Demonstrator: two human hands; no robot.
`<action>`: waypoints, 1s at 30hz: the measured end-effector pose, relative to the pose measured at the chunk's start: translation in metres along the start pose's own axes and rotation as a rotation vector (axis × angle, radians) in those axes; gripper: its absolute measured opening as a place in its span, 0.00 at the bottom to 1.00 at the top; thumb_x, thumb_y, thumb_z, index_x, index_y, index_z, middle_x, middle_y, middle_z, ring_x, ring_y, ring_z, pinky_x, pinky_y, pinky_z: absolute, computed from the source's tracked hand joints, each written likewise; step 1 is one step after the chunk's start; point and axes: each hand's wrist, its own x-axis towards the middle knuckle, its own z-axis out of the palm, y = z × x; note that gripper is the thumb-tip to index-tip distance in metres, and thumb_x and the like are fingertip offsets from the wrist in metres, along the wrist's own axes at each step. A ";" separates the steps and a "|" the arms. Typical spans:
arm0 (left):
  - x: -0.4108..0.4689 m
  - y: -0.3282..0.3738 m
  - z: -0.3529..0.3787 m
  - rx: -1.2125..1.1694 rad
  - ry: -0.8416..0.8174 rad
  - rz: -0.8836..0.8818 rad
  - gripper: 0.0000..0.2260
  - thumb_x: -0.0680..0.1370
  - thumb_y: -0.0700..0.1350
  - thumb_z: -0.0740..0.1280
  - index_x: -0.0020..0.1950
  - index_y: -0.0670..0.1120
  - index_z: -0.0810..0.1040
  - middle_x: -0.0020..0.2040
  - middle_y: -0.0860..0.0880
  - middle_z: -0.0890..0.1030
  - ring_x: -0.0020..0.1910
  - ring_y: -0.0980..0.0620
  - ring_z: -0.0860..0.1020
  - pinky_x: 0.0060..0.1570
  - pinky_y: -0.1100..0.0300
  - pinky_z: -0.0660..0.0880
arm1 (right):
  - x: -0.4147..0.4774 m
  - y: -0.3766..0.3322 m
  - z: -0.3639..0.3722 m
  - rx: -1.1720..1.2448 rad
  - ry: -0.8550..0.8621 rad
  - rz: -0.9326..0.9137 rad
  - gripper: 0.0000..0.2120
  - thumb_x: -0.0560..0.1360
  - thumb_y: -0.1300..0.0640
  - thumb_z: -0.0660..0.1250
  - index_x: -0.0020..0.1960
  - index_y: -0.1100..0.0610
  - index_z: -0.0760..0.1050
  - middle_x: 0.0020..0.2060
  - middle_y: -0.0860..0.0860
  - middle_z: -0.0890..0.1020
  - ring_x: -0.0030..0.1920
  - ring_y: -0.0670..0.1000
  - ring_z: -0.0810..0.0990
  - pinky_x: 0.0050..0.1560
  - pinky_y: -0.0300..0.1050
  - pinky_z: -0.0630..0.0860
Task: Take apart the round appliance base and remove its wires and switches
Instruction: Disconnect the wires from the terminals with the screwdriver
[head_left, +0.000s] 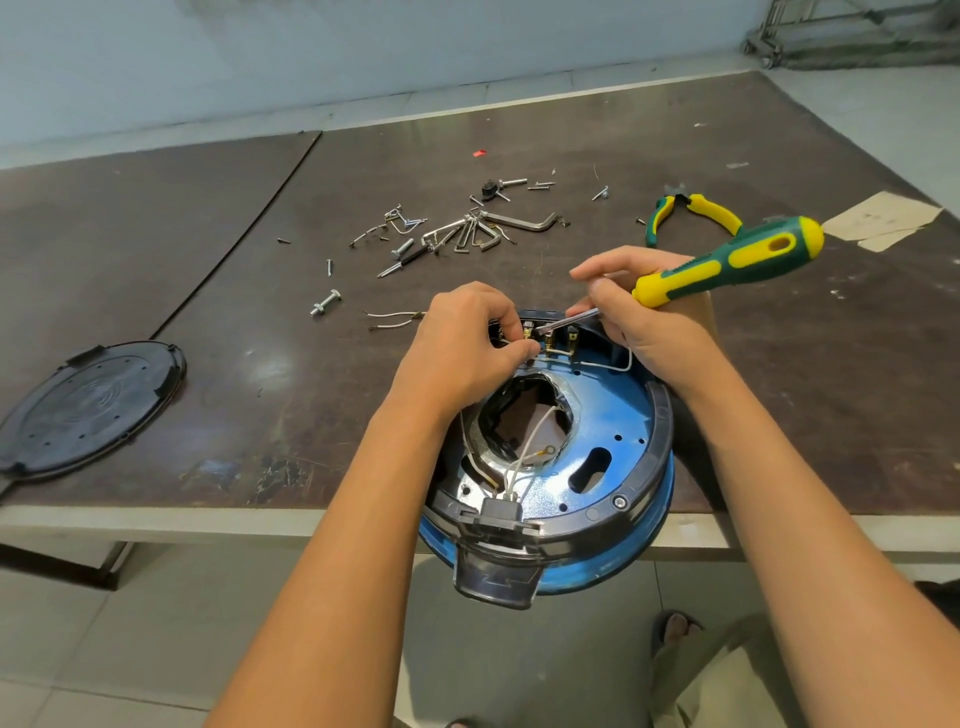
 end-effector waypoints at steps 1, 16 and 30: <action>0.000 0.000 0.000 0.000 0.001 0.001 0.09 0.71 0.51 0.77 0.35 0.51 0.80 0.48 0.53 0.81 0.50 0.55 0.78 0.51 0.53 0.76 | -0.001 0.001 0.000 0.014 0.015 -0.011 0.09 0.81 0.63 0.66 0.51 0.53 0.82 0.34 0.48 0.85 0.41 0.51 0.87 0.32 0.34 0.75; 0.000 0.001 -0.001 0.005 -0.009 -0.009 0.08 0.71 0.51 0.77 0.36 0.51 0.81 0.49 0.53 0.81 0.50 0.54 0.78 0.52 0.51 0.76 | -0.003 -0.002 -0.001 -0.023 0.009 -0.007 0.07 0.82 0.64 0.65 0.53 0.58 0.81 0.33 0.45 0.84 0.41 0.48 0.87 0.33 0.36 0.76; 0.001 -0.002 0.000 0.006 0.019 0.015 0.08 0.71 0.50 0.76 0.35 0.51 0.81 0.48 0.54 0.82 0.49 0.55 0.78 0.51 0.56 0.75 | 0.017 0.001 0.009 0.121 0.179 0.319 0.11 0.76 0.67 0.65 0.44 0.55 0.83 0.33 0.54 0.84 0.38 0.53 0.88 0.43 0.49 0.82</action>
